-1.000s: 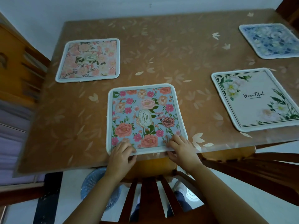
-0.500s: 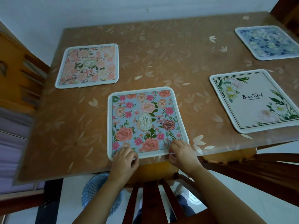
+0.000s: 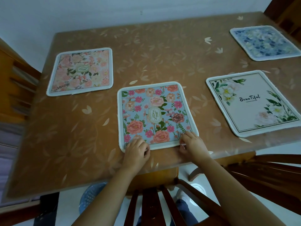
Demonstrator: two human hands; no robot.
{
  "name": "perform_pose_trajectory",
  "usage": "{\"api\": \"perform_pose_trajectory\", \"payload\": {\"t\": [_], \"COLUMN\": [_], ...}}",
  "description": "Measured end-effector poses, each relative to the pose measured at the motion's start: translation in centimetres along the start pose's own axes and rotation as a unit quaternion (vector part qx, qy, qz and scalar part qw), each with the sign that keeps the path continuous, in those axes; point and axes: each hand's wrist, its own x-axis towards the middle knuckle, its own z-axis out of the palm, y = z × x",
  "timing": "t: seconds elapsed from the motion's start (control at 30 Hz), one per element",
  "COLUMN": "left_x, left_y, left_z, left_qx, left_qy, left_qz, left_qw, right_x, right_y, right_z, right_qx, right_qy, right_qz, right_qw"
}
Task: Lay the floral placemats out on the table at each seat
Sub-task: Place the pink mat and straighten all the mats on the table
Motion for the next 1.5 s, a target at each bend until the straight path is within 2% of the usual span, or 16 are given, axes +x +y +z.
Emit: {"api": "perform_pose_trajectory", "payload": {"t": [0.4,0.8,1.13,1.5], "left_x": [-0.9,-0.9,-1.9,-2.8], "left_y": [-0.9,-0.9,-0.9,-1.5], "left_z": [-1.2,-1.5,-0.9,-0.6], "left_qx": [0.045,0.042,0.008,-0.030], "left_qy": [-0.017,-0.046,-0.003,0.023], "left_qz": [-0.009,-0.007,-0.004,-0.008], "left_qw": [0.999,0.998,1.000,0.999], "right_x": [-0.7,-0.8,-1.8,-2.0], "right_y": [1.1,0.9,0.9,0.8], "right_z": [0.0,0.4,1.3,1.7], "right_qx": [-0.010,0.004,0.046,0.050], "right_qy": [0.013,0.029,0.095,0.118], "right_qz": [0.014,0.018,0.007,0.012], "right_qw": [1.000,0.999,0.994,0.992]}}
